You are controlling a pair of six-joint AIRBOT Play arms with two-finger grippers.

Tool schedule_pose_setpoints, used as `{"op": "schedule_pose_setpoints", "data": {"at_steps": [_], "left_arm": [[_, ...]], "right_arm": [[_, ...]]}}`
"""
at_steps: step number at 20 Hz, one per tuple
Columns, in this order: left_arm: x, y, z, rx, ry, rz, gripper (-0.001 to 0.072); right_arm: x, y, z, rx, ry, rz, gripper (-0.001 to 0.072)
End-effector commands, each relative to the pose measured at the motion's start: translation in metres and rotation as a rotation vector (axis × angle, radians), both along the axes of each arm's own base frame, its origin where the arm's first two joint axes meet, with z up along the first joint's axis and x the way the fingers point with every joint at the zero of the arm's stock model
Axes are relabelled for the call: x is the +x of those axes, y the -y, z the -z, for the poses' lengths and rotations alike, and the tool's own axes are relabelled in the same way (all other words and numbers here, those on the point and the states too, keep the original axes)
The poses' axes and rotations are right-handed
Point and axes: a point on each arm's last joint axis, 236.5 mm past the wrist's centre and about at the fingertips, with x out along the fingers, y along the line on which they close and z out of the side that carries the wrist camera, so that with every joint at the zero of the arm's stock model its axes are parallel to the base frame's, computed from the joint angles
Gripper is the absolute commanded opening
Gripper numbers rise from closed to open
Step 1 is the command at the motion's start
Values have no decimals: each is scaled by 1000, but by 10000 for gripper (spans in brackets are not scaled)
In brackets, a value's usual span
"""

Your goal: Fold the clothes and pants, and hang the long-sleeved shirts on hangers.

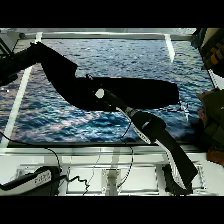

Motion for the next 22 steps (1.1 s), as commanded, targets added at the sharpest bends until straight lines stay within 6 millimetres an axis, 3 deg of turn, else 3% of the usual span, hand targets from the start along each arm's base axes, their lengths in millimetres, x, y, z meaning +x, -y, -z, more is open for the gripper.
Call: {"op": "schedule_pose_setpoints", "data": {"at_steps": [1, 3, 6, 9, 12, 13, 14, 15, 16, 19, 22], "left_arm": [[0, 22, 5, -19, -12, 43, 10], [1, 49, 19, -22, -41, 97, 10], [4, 98, 52, -25, -100, 178, 10], [9, 147, 92, -17, -157, 219, 10], [-9, 211, 134, -43, -247, 327, 10], [-18, 230, 148, -35, -274, 364, 55], [-27, 247, 159, -31, -299, 399, 254], [-37, 261, 167, -40, -332, 429, 538], [-45, 273, 172, -60, -368, 442, 713], [-61, 287, 172, -90, -415, 478, 707], [-62, 266, 168, -120, -457, 504, 703]], "right_arm": [[28, 33, -14, 6, -16, 35, 14], [53, 73, -39, 14, -29, 54, 15], [93, 148, -96, 41, -1, 118, 16], [113, 222, -162, 57, 56, 171, 16], [123, 287, -221, 22, 181, 230, 16], [124, 303, -235, 11, 211, 252, 16], [124, 316, -248, -1, 240, 271, 17], [124, 326, -258, -18, 265, 285, 16], [123, 333, -265, -32, 285, 294, 16], [122, 342, -269, -83, 316, 303, 16], [115, 344, -258, -126, 292, 273, 17]]}}
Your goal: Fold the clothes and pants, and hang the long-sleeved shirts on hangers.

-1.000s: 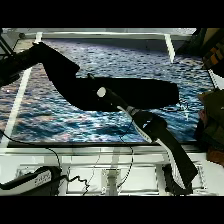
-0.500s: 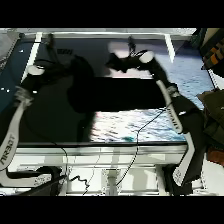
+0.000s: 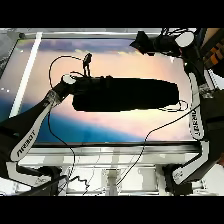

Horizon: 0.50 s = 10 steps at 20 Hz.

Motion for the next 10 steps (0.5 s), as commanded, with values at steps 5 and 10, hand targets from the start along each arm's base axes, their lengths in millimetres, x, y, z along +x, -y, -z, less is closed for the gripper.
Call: {"op": "schedule_pose_setpoints", "data": {"at_steps": [5, 10], "left_arm": [[11, -139, 34, 86, -204, -58, 610], [30, -253, 62, 170, -265, -260, 654]], "right_arm": [[-17, 29, 36, -225, -73, -27, 17], [-16, 35, 39, -252, -71, -18, 16]]}}
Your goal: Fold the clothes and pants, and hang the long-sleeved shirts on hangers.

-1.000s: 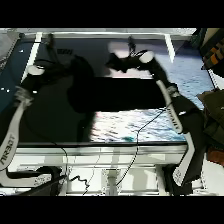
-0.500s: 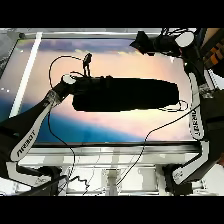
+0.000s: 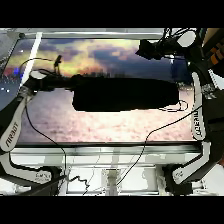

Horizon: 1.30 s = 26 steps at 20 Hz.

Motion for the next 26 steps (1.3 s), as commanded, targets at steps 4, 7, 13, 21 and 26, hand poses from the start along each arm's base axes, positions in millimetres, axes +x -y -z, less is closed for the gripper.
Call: {"op": "schedule_pose_setpoints", "data": {"at_steps": [4, 7, 13, 21, 26], "left_arm": [[-1, -93, 47, 84, -111, -124, 713], [-7, -88, 82, 107, -163, -84, 712], [-3, -76, 123, 97, -209, -92, 706], [-6, -23, 125, 148, -132, 57, 288], [18, -23, 109, 159, -75, -14, 8]], "right_arm": [[-2, 4, 5, -31, -9, -1, 17], [-2, 4, 5, -30, -10, -2, 17], [-6, 3, 7, -33, -25, -12, 17], [-7, -1, 6, -27, -27, -19, 17], [-10, 16, 19, -99, -55, -11, 17]]}}
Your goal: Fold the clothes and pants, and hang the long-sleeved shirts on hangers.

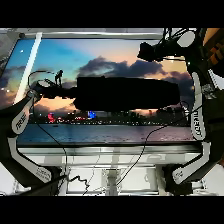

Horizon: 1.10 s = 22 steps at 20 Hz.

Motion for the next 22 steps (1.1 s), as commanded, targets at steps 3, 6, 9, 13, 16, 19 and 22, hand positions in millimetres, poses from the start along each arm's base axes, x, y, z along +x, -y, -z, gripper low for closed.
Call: {"op": "schedule_pose_setpoints", "data": {"at_steps": [3, 6, 9, 13, 16, 19, 22], "left_arm": [[29, -3, -67, 70, 164, 42, 8], [39, -4, -156, 120, 337, 95, 7], [26, 13, -236, 118, 469, 158, 7], [-6, 39, -305, 116, 596, 219, 7], [-21, 56, -328, 98, 633, 237, 7], [-30, 72, -331, 75, 622, 258, 7], [-35, 80, -333, 49, 600, 248, 7]], "right_arm": [[-3, 23, 14, -86, -34, 15, 16], [-5, 29, 21, -121, -44, 12, 16], [-16, 29, 47, -133, -116, -5, 16], [-24, 27, 75, -134, -179, -7, 16], [-21, 11, 91, -128, -168, -10, 16], [-16, -23, 100, -120, -112, -25, 16], [-9, -57, 109, -107, -58, -39, 15]]}}
